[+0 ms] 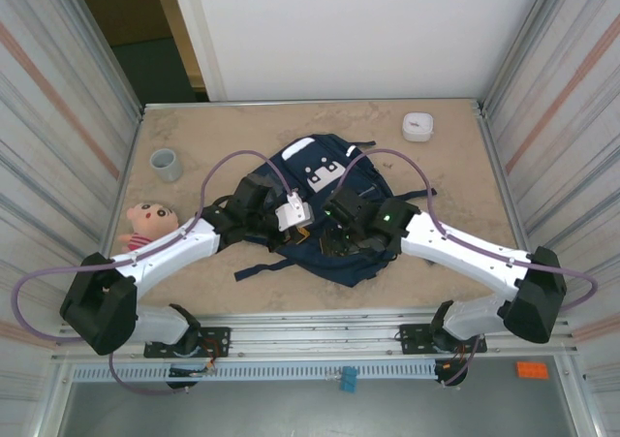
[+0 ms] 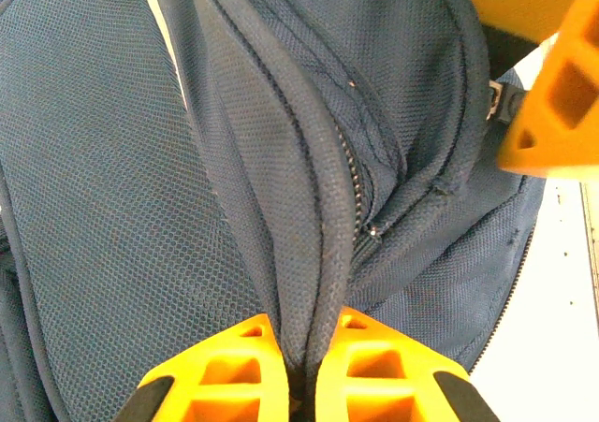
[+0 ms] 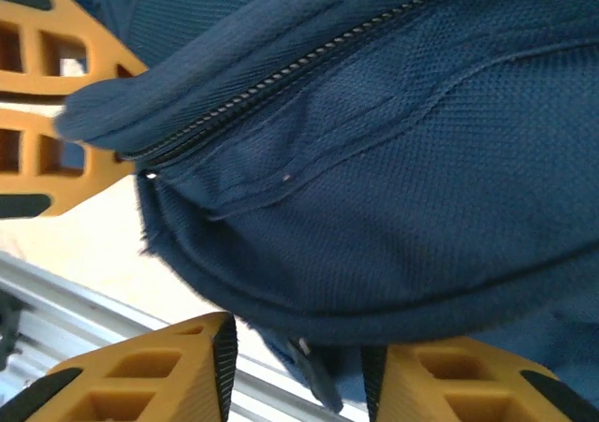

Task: Pack the student bag

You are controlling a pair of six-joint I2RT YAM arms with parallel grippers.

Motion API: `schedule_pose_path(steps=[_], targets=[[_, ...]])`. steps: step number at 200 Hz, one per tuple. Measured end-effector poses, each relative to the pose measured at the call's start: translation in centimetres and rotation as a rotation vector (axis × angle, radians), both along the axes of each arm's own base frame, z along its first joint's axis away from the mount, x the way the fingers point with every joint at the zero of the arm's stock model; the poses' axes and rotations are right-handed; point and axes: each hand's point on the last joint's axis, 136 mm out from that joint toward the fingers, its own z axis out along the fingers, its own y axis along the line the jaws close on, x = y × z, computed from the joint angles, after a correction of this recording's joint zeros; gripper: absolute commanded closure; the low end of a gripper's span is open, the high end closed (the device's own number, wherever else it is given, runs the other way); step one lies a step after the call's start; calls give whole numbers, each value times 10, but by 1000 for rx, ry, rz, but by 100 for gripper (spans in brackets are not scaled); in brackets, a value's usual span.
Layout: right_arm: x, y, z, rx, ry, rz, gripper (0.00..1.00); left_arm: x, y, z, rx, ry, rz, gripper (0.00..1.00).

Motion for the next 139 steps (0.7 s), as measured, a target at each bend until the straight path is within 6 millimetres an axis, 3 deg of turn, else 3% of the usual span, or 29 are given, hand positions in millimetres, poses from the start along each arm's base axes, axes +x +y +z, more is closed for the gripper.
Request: schedule_pose_path(steps=[32, 50, 104, 139], targets=[[3, -2, 0, -19, -15, -4, 93, 2, 2, 1, -5, 3, 5, 100], [5, -6, 1, -24, -10, -15, 100, 3, 3, 1, -11, 8, 5, 100], [30, -56, 11, -37, 12, -115, 100, 9, 12, 6, -21, -20, -6, 100], [39, -66, 14, 11, 42, -83, 100, 5, 17, 12, -10, -100, -62, 100]])
